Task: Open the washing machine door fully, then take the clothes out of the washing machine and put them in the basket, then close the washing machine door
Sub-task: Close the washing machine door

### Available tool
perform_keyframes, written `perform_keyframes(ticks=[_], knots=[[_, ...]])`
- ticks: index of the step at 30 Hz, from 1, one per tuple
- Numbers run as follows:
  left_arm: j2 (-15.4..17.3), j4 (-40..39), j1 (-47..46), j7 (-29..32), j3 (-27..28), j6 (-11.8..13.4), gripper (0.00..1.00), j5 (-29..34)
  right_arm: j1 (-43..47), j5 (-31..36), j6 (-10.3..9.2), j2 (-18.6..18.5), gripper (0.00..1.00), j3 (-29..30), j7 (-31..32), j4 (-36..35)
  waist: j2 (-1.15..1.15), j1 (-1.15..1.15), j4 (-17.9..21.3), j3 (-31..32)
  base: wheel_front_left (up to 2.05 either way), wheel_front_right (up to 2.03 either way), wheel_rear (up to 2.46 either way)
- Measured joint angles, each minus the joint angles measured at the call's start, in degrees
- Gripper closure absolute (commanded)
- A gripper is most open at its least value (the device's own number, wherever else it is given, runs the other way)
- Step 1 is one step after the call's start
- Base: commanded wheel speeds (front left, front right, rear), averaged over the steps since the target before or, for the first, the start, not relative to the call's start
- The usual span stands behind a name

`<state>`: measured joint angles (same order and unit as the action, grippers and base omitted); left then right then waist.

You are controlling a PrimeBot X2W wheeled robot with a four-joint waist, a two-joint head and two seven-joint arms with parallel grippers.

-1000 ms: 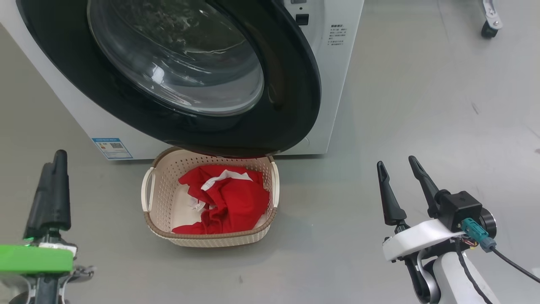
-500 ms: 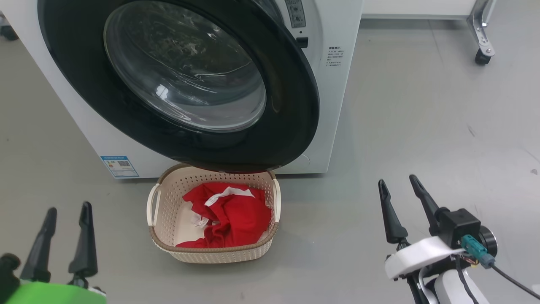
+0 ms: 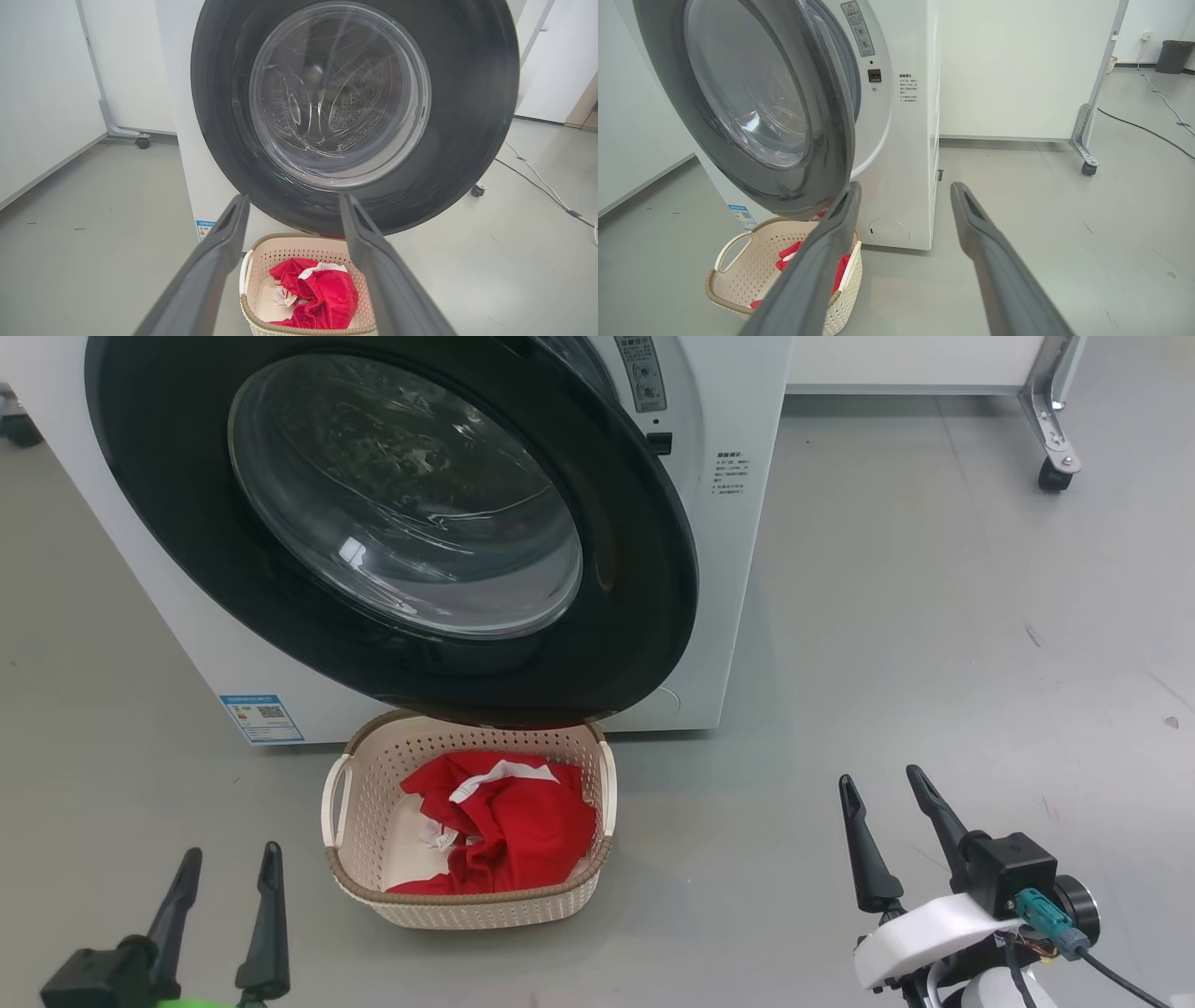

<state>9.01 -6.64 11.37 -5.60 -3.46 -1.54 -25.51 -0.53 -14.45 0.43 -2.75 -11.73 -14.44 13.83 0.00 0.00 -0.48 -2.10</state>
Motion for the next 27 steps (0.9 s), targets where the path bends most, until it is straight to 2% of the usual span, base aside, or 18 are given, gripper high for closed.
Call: perform_keyframes(ticks=[11, 27], knots=[[-1.16, 2.21, 0.34, -1.35, -1.54, 1.78, 0.00, 2.00, 0.19, 0.00, -0.02, 0.04, 0.00, -0.02, 0.00, -0.03, 0.00, 0.00, -0.12, 0.00, 0.00, 0.00, 0.00], [-1.70, 3.68, 0.29, -2.13, -2.78, 2.78, 0.00, 3.74, 0.19, 0.00, -0.03, 0.08, 0.00, -0.15, 0.00, -0.04, 0.00, 0.00, -0.08, 0.13, 0.00, 0.00, 0.00]])
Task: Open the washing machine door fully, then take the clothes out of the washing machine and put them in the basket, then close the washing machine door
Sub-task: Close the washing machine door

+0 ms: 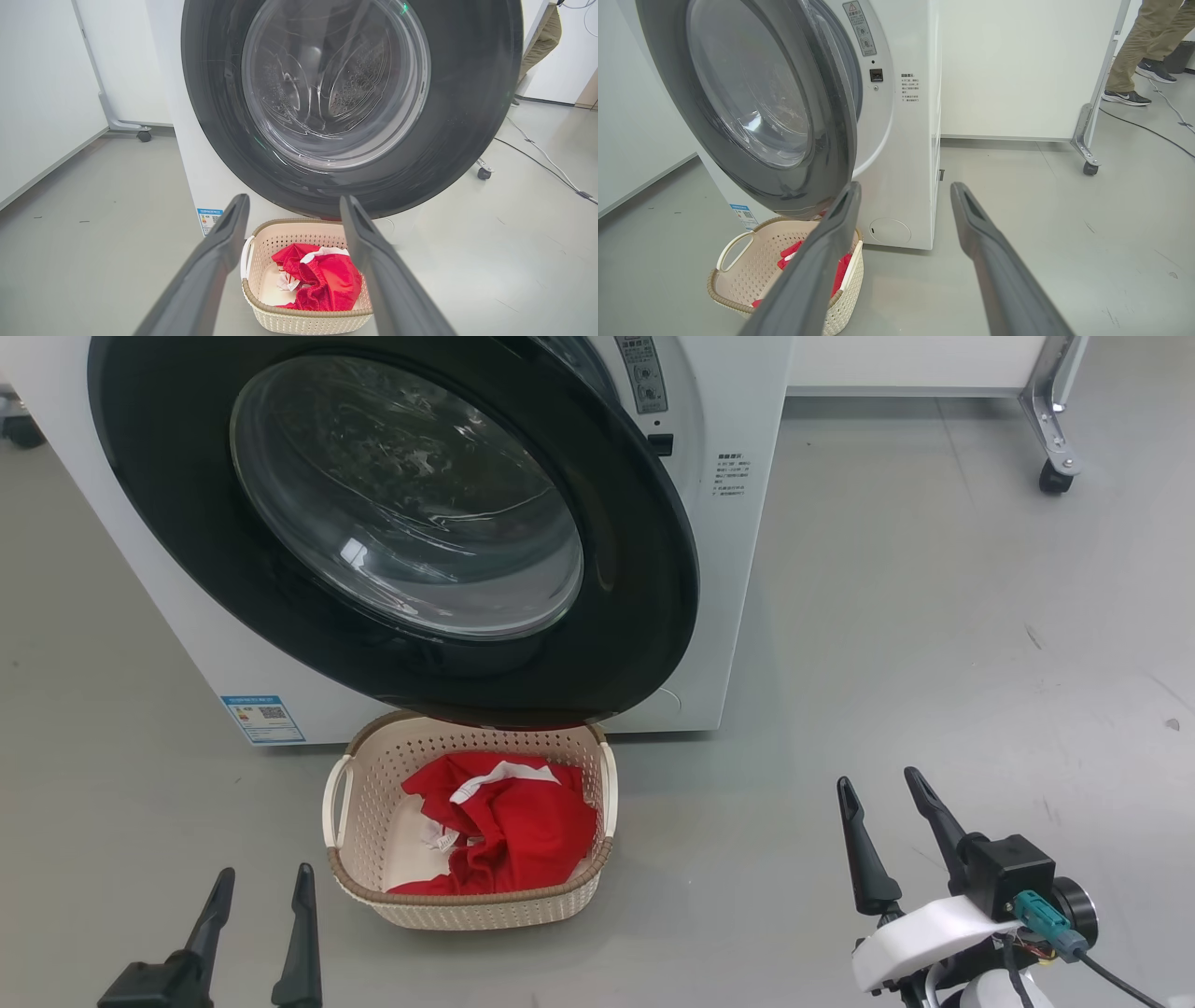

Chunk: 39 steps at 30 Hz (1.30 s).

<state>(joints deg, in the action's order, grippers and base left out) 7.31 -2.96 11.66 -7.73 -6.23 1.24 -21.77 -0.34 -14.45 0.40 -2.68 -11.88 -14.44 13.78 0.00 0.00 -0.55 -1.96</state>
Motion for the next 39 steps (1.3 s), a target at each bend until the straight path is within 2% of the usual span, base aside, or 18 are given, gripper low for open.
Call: perform_keyframes(ticks=[8, 9, 11, 12, 22, 39], knots=[[-0.34, 0.51, -0.14, -0.20, -0.36, 0.47, 0.00, 0.19, 0.00, -0.01, -0.04, 0.01, 0.00, -0.05, 0.00, 0.00, 0.00, 0.00, 0.09, -0.02, 0.00, 0.00, 0.00], [-0.34, 0.62, -0.16, -0.26, -0.36, 0.47, 0.00, 0.19, 0.00, -0.02, -0.04, 0.01, 0.55, -0.05, 0.00, -0.01, 0.00, 0.00, 0.10, -0.05, 0.00, 0.00, 0.00], [-0.42, 0.63, -0.18, -0.25, -0.42, 0.48, 0.00, 0.19, 0.00, -0.04, -0.03, 0.02, 0.91, -0.04, 0.00, -0.07, 0.00, 0.00, 0.11, -0.12, 0.00, 0.00, 0.00], [-0.51, 0.64, -0.18, -0.25, -0.43, 0.48, 0.00, 0.19, 0.00, -0.04, -0.03, 0.02, 1.00, -0.04, 0.00, -0.08, 0.00, 0.00, 0.12, -0.16, 0.00, 0.00, 0.00], [-0.58, 0.86, -0.57, -0.51, -0.93, 0.55, 0.00, 0.21, -0.07, -0.07, 0.18, 0.02, 1.00, -0.43, 0.00, -0.01, 0.00, 0.00, -0.07, -0.46, 0.00, 0.00, 0.00], [-1.36, 0.03, -4.59, -1.00, -3.13, 0.47, 0.00, 0.71, -7.63, 1.03, 2.89, -0.62, 1.00, -3.46, 0.10, 0.00, 0.00, 0.00, -2.71, -4.08, 0.00, 0.00, 0.00]])
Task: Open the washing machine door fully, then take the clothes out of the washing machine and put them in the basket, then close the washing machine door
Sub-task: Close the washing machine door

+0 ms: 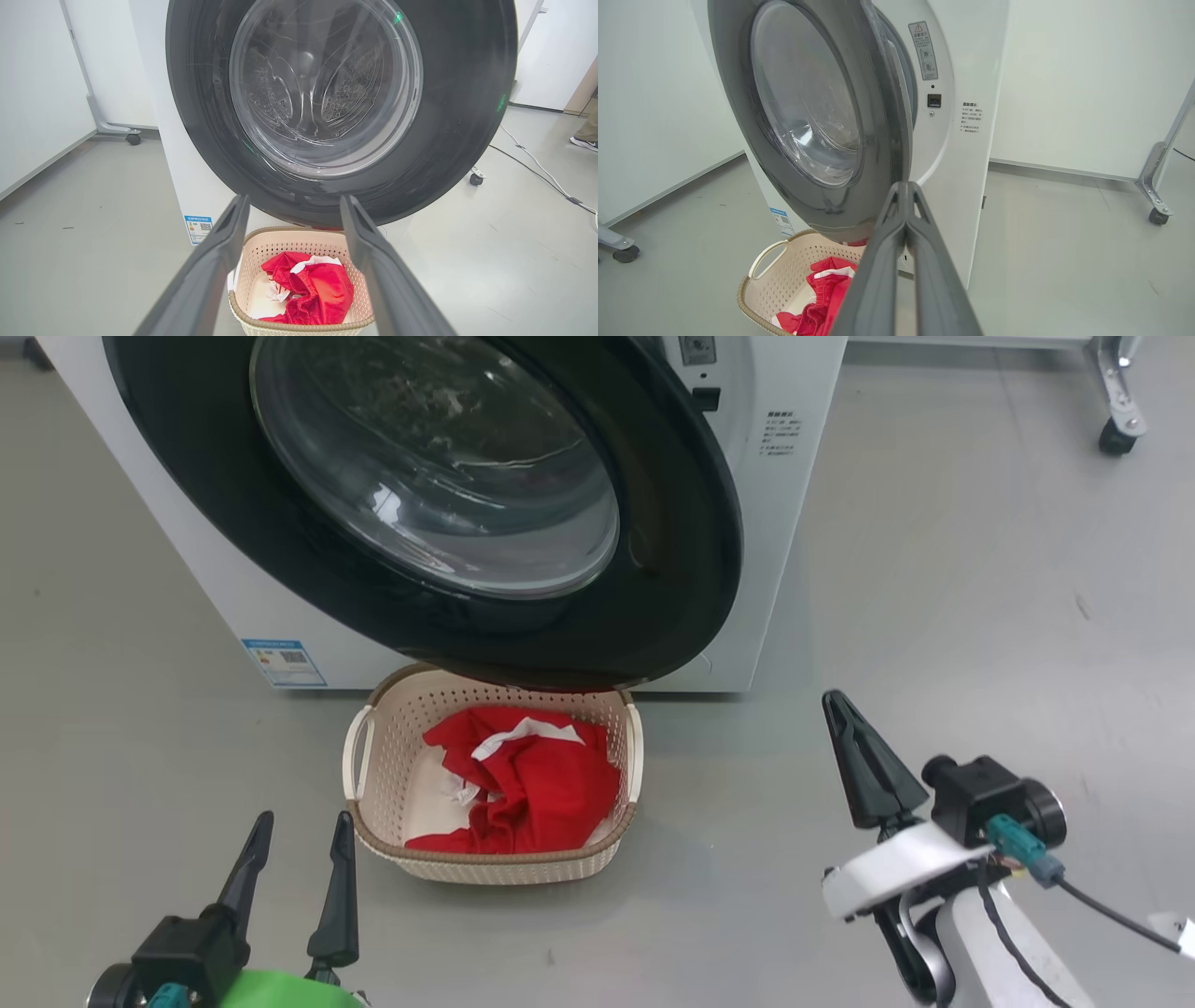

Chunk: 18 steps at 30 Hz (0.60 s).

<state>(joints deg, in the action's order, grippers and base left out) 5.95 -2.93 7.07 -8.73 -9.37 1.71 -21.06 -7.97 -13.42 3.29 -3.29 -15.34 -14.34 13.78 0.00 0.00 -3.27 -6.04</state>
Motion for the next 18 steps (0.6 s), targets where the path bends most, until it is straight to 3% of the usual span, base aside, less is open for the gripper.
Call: perform_keyframes(ticks=[18], knots=[[-1.24, -1.49, -7.72, -1.43, -3.24, -1.53, 0.00, 1.07, -16.85, 2.13, 1.70, -1.43, 1.00, -1.34, 2.32, 1.35, 0.00, 0.00, -5.03, -9.27, 0.00, 0.00, 0.00]])
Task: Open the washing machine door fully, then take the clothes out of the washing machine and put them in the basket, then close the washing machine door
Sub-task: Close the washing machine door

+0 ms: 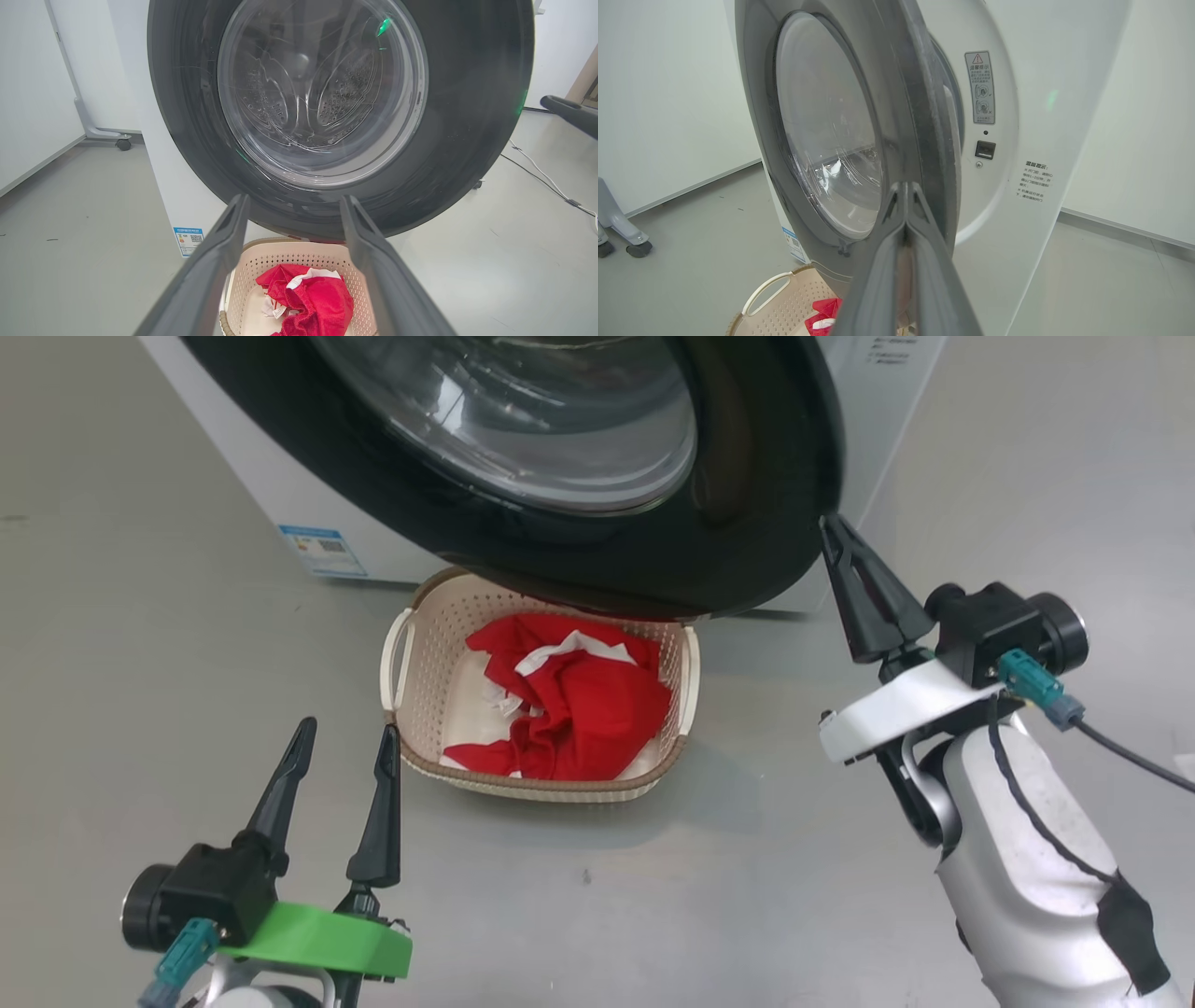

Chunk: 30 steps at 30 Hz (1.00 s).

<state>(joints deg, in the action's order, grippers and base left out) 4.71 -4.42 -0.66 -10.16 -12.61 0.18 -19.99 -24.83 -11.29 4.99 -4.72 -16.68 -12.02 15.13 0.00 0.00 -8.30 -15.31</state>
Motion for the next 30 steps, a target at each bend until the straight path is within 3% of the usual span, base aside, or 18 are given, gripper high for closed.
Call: perform_keyframes(ticks=[12, 30], knots=[[-0.59, 2.35, -2.92, -1.10, -0.46, -0.08, 0.00, 0.00, -5.44, -0.13, 0.48, -0.82, 1.00, 0.90, 0.11, 4.47, 0.00, 0.00, -3.94, -4.20, 0.00, 0.00, 0.00], [-1.34, 4.12, -5.82, -2.31, -2.26, -0.58, 0.00, 0.00, -12.62, -0.37, 0.98, -1.91, 1.00, 3.25, -0.40, 9.14, 0.00, 0.00, -5.13, -6.45, 0.00, 0.00, 0.00]])
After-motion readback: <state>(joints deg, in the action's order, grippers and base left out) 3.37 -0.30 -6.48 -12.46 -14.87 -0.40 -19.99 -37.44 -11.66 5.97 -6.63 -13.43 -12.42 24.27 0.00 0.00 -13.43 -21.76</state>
